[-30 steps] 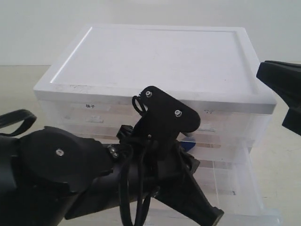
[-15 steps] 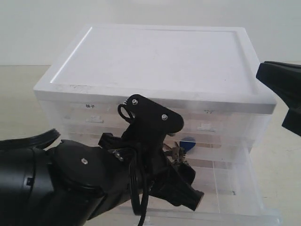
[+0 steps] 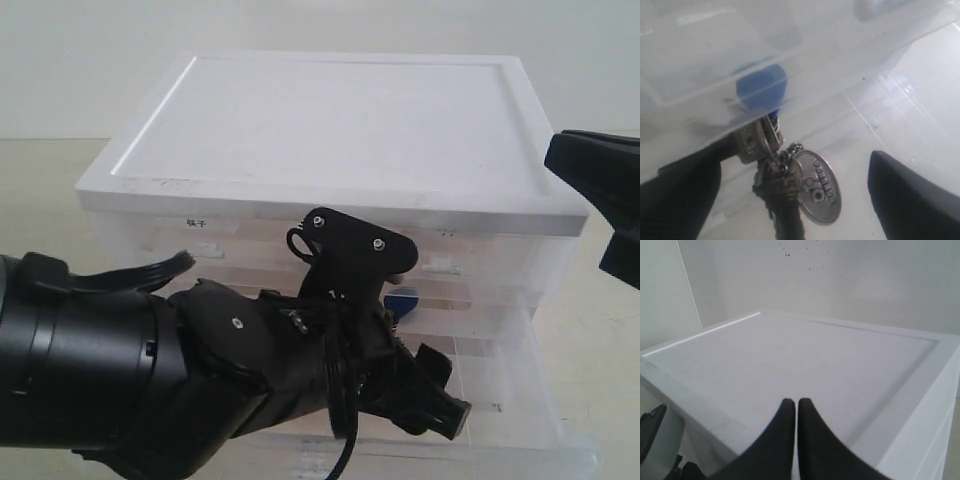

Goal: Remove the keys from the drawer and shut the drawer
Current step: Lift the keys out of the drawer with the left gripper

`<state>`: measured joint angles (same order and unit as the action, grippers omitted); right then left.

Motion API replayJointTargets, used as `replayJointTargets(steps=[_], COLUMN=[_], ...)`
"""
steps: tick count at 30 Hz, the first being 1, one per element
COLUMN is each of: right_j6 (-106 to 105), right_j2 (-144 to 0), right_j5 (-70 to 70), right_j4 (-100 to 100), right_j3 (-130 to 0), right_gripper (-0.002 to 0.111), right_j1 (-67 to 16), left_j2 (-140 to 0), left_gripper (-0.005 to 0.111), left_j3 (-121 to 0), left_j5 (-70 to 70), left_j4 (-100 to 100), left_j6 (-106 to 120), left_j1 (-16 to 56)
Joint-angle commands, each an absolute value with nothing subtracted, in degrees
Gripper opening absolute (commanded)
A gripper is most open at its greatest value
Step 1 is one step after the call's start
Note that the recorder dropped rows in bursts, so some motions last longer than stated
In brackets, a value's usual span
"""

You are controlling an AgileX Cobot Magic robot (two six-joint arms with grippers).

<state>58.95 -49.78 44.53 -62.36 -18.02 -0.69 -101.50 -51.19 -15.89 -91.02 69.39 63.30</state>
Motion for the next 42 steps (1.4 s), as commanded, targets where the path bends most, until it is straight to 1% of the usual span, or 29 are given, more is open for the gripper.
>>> replayJointTargets(steps=[1,2,3,4,8,16,24,27,29,31,35,36,39,42], right_j6=[59.0,59.0,59.1,59.2,59.2,59.2,59.2,59.2,59.4,59.4,59.4,59.4,59.4,59.4], right_j2=[-49.8,-49.8,-49.8,-49.8,-49.8,-49.8,-49.8,-49.8,-49.8,-49.8,-49.8,-49.8,-49.8,-49.8], right_j5=[44.5,44.5,44.5,44.5,44.5,44.5,44.5,44.3,44.3,44.3,44.3,44.3,44.3,44.3], right_j4=[-62.4,-62.4,-62.4,-62.4,-62.4,-62.4,-62.4,-62.5,-62.5,-62.5,-62.5,-62.5,-62.5,-62.5], right_j3=[-18.3,-18.3,-18.3,-18.3,-18.3,-18.3,-18.3,-18.3,-18.3,-18.3,-18.3,-18.3,-18.3,-18.3], right_gripper=[0.000,0.000,0.000,0.000,0.000,0.000,0.000,0.000,0.000,0.000,0.000,0.000,0.000,0.000], right_j1=[-0.5,-0.5,-0.5,-0.5,-0.5,-0.5,-0.5,-0.5,-0.5,-0.5,-0.5,-0.5,-0.5,-0.5], left_j2=[-103.5,-103.8,-104.0,-104.0,-104.0,-101.1,-93.6,-90.6,-88.5,-86.3,-81.9,-81.6,-82.2,-82.9], left_gripper=[0.072,0.068,0.061,0.052,0.005,0.005,0.005,0.005,0.005,0.005,0.005,0.005,0.005,0.005], left_j3=[-51.6,-51.6,-51.6,-51.6,-51.6,-51.6,-51.6,-51.6,-51.6,-51.6,-51.6,-51.2,-48.8,-46.5], left_j5=[-15.2,-14.9,-14.6,-14.3,-13.3,-12.9,-12.4,-14.9,-17.8,-21.3,-23.5,-23.6,-16.9,-11.8], left_j4=[-90.5,-90.5,-90.5,-90.5,-90.5,-90.5,-90.9,-94.5,-99.5,-99.9,-99.9,-99.9,-99.9,-99.9], left_j6=[68.9,68.9,69.3,69.7,72.9,74.9,77.8,82.7,88.7,93.2,94.9,95.2,95.6,95.6], left_j1=[62.9,62.9,62.9,62.9,62.9,63.2,66.2,67.8,69.3,71.8,79.5,82.3,87.3,88.5])
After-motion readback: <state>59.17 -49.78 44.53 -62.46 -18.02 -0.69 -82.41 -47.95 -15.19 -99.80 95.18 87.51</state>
